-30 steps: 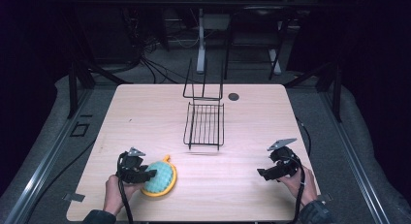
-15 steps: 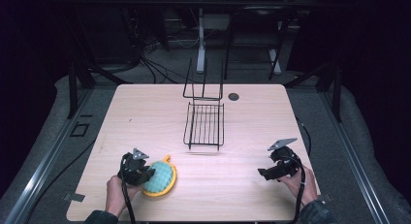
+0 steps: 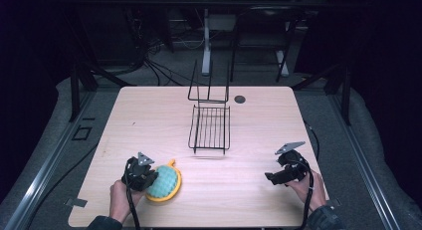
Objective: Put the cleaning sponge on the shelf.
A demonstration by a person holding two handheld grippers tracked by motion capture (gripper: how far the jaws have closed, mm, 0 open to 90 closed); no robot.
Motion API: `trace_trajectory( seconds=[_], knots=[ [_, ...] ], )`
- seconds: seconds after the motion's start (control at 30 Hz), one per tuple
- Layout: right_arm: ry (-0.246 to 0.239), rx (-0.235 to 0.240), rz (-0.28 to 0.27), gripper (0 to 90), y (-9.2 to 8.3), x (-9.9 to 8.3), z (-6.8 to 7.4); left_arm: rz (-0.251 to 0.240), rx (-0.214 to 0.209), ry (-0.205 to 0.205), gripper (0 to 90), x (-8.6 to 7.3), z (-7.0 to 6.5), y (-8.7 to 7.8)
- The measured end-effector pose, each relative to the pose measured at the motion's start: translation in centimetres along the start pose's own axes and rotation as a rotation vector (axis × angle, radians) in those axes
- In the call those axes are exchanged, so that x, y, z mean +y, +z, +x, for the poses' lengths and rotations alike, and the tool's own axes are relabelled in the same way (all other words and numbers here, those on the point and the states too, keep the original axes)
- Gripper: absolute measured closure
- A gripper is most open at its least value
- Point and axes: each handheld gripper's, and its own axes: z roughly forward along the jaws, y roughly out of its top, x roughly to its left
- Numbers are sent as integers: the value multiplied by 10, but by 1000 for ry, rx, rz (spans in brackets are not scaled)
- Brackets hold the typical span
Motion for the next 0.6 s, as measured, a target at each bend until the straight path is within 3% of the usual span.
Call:
trace_trajectory(
  seconds=[0.6],
  knots=[
    [-1,5,-6,126,0,-1,-1,-35,24,47,862,3,-3,-15]
  ],
)
